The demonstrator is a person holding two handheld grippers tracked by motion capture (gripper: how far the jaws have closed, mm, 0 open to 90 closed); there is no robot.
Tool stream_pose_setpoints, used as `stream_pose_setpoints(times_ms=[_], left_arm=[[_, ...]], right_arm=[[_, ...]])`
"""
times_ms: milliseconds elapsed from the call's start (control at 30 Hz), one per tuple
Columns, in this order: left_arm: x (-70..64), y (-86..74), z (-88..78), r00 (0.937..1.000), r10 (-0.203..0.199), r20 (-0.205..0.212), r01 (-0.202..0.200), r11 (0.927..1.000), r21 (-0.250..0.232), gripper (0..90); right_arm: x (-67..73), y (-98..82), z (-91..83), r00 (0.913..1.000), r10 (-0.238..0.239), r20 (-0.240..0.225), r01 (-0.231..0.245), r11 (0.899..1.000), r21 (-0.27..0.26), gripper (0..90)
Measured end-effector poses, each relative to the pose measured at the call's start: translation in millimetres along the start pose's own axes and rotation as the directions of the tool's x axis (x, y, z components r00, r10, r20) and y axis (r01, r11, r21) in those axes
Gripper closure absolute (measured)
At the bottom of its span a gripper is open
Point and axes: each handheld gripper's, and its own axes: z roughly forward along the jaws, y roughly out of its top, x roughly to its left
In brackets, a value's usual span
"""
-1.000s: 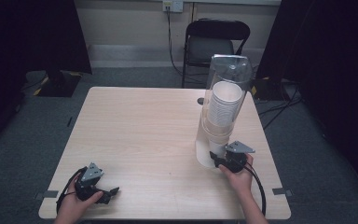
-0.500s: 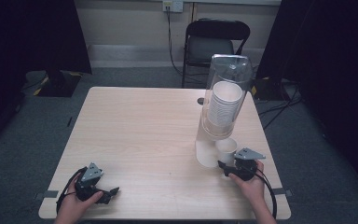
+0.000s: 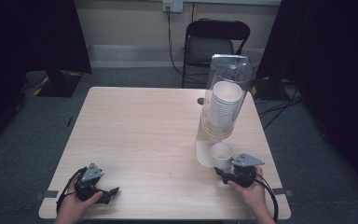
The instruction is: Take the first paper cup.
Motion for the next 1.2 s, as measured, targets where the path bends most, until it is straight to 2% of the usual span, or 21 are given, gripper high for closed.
stream_pose_setpoints(times_ms=[267, 400, 433, 500, 700, 867, 1200], left_arm=[[0.0, 0.0, 0.0, 1.0000, 0.000, 0.000, 0.000, 1.0000, 0.000, 0.0], [-0.4, 0.1, -0.5, 1.0000, 0.005, -0.006, -0.005, 1.0000, 0.002, 0.2], [-0.9, 0.0, -0.3, 1.0000, 0.008, -0.003, -0.008, 1.0000, -0.001, 0.2], [-1.0, 0.0, -0.3, 1.0000, 0.006, -0.003, -0.006, 1.0000, -0.001, 0.2], [-1.0, 0.0, -0.2, 1.0000, 0.006, -0.002, -0.006, 1.0000, -0.001, 0.1], [-0.7, 0.1, -0.4, 0.9999, 0.009, -0.004, -0.009, 1.0000, 0.000, 0.1], [-1.0, 0.0, 0.1, 1.0000, 0.002, 0.004, -0.002, 1.0000, 0.000, 0.0]], right_arm=[[8.7, 3.9, 3.3, 0.9995, -0.016, -0.026, 0.016, 1.000, -0.014, 35.5], [18.0, 9.9, 7.0, 0.9977, -0.035, -0.058, 0.033, 0.999, -0.033, 35.5], [24.0, 13.6, 9.9, 0.9962, -0.052, -0.071, 0.049, 0.998, -0.040, 35.4], [25.9, 14.5, 11.1, 0.9952, -0.054, -0.082, 0.050, 0.998, -0.043, 35.4], [45.9, 23.3, 26.1, 0.9880, -0.080, -0.132, 0.076, 0.996, -0.036, 35.1], [55.1, 28.0, 32.9, 0.9829, -0.086, -0.162, 0.081, 0.996, -0.039, 35.0], [81.7, 40.0, 61.3, 0.9735, -0.076, -0.216, 0.076, 0.997, -0.009, 34.5]])
